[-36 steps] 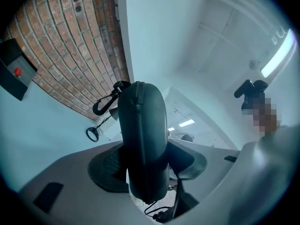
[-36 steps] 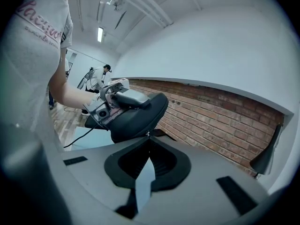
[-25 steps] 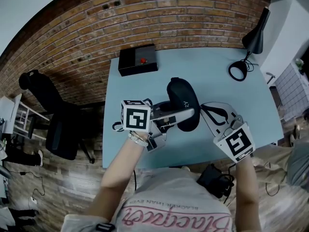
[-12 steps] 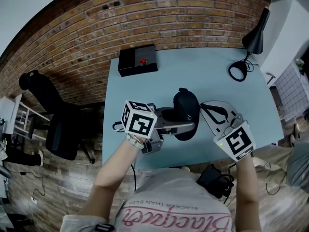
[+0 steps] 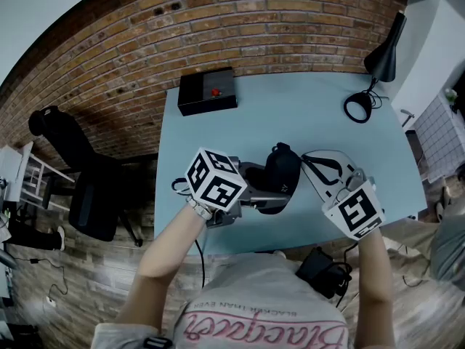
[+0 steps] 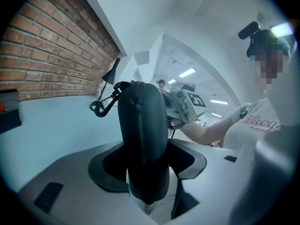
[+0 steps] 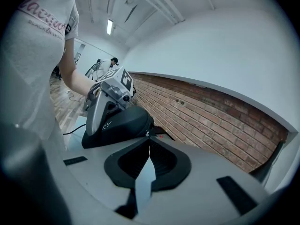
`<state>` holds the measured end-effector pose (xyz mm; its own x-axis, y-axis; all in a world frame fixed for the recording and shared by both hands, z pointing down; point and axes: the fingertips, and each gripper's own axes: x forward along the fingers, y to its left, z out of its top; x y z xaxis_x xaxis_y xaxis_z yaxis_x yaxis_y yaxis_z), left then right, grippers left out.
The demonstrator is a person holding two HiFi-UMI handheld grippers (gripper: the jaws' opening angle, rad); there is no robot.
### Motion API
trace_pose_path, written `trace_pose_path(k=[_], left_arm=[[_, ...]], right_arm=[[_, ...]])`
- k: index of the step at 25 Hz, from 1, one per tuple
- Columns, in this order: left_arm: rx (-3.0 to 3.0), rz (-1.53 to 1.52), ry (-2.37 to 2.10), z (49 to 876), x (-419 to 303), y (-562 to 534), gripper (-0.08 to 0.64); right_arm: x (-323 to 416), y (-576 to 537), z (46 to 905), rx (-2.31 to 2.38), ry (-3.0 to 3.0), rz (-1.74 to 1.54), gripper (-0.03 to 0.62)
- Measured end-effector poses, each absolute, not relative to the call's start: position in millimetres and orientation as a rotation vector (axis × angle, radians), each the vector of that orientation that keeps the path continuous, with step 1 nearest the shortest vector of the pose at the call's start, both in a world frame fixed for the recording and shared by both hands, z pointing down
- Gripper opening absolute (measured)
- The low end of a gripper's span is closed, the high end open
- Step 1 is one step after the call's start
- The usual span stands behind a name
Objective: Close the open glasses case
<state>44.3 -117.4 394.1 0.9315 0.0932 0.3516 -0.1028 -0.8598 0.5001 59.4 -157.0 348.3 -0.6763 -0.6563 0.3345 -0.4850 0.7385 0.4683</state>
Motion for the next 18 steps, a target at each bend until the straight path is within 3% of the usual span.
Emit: trace_pose_path(k=[18], left_arm=[[2.681,1.232,-0.147,441,33,-127,0.249]], right_arm=[[59,-155,367,0.802,-2.113,-0.863,0.017]])
